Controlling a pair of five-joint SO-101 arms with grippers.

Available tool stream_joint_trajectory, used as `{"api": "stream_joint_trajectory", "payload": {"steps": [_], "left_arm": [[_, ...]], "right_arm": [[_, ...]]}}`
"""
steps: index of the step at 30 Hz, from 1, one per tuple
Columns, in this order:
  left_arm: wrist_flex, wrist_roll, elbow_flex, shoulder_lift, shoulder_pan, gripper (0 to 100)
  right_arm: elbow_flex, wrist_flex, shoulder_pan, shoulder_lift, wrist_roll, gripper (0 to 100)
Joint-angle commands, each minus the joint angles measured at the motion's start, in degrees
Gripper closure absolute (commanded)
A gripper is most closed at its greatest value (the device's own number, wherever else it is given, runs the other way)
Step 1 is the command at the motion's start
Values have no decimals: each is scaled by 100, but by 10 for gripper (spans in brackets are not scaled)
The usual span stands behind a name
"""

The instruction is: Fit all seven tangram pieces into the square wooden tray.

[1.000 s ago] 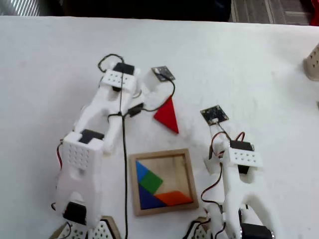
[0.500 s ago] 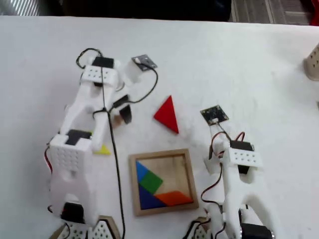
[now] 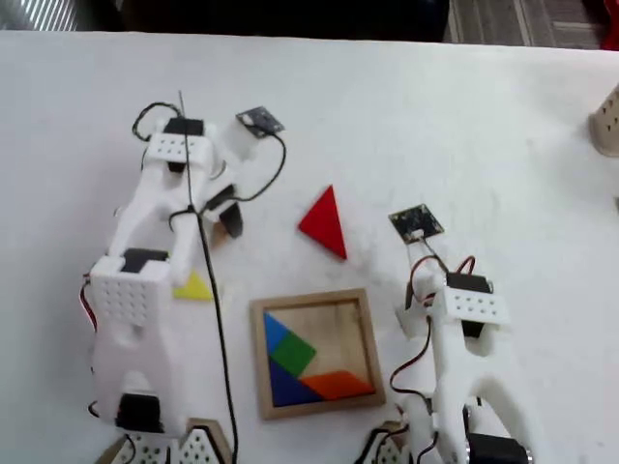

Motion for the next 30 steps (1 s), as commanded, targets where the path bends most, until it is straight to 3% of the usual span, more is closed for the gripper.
{"api": "stream_joint_trajectory", "payload": {"steps": [1, 10, 27, 30], "left_arm": [[70, -79, 9, -136, -75, 725], [457, -18, 79, -119, -66, 725], [97, -9, 246, -145, 136, 727], [9, 149, 264, -136, 198, 778]], "right_arm": [[-237, -48, -66, -31, 62, 980], [-237, -48, -66, -31, 62, 980], [-237, -57, -66, -31, 18, 980], [-237, -57, -66, -31, 18, 980]]}}
